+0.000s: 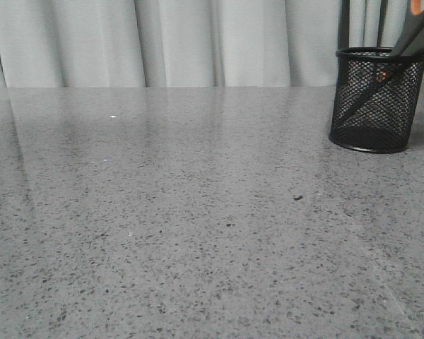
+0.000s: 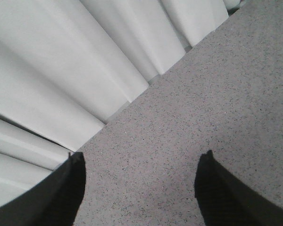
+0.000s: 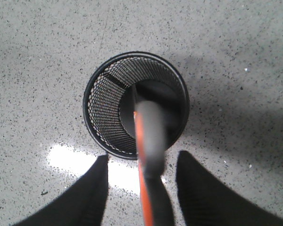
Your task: Put scissors into bucket
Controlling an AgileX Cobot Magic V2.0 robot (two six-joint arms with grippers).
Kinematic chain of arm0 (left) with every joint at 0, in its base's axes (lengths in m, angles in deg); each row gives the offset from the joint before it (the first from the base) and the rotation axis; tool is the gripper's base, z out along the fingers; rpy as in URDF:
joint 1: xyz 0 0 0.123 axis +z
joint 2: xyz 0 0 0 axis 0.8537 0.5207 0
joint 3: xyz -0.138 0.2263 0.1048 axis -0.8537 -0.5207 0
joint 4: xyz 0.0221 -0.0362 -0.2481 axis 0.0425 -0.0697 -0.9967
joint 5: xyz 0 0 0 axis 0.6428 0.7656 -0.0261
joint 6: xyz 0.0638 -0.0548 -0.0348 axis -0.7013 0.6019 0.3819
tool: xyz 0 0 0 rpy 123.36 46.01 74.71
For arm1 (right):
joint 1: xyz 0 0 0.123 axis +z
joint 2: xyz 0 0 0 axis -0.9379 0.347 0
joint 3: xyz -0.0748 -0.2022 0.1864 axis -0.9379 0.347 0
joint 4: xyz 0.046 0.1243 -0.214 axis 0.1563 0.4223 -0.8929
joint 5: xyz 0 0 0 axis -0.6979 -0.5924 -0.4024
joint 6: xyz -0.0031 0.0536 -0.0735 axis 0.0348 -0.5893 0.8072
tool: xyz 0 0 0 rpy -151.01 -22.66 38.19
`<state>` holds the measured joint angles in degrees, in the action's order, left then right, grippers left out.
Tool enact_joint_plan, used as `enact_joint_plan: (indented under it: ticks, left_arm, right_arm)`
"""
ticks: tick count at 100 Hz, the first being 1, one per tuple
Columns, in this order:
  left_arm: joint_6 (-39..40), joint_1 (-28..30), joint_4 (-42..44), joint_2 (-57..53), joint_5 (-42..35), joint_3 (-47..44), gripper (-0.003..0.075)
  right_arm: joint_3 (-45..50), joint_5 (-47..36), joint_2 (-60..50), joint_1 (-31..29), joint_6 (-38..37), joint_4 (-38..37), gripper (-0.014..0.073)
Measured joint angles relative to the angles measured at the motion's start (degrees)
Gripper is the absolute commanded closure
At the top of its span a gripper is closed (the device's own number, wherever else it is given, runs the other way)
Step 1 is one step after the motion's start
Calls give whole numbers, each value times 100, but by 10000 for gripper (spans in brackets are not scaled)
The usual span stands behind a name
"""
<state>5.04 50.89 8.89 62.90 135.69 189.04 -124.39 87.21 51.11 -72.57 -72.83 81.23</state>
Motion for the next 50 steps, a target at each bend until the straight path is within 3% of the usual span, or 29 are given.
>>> enact_joint_plan:
  ticks: [16,30,39,50]
  left_arm:
    - [0,0,0,0,0,0,320]
    - [0,0,0,0,0,0,437]
    - [0,0,0,0,0,0,552]
    - [0,0,0,0,0,0,724]
  right_arm:
    - [-380,-24,-63,0,0,-85,235]
    - [-852,-136,-331,0,0,-71,243]
    - [-979,-349,-567,0,0,102,329]
    - [-1002,-591,-787,0,0,442,512]
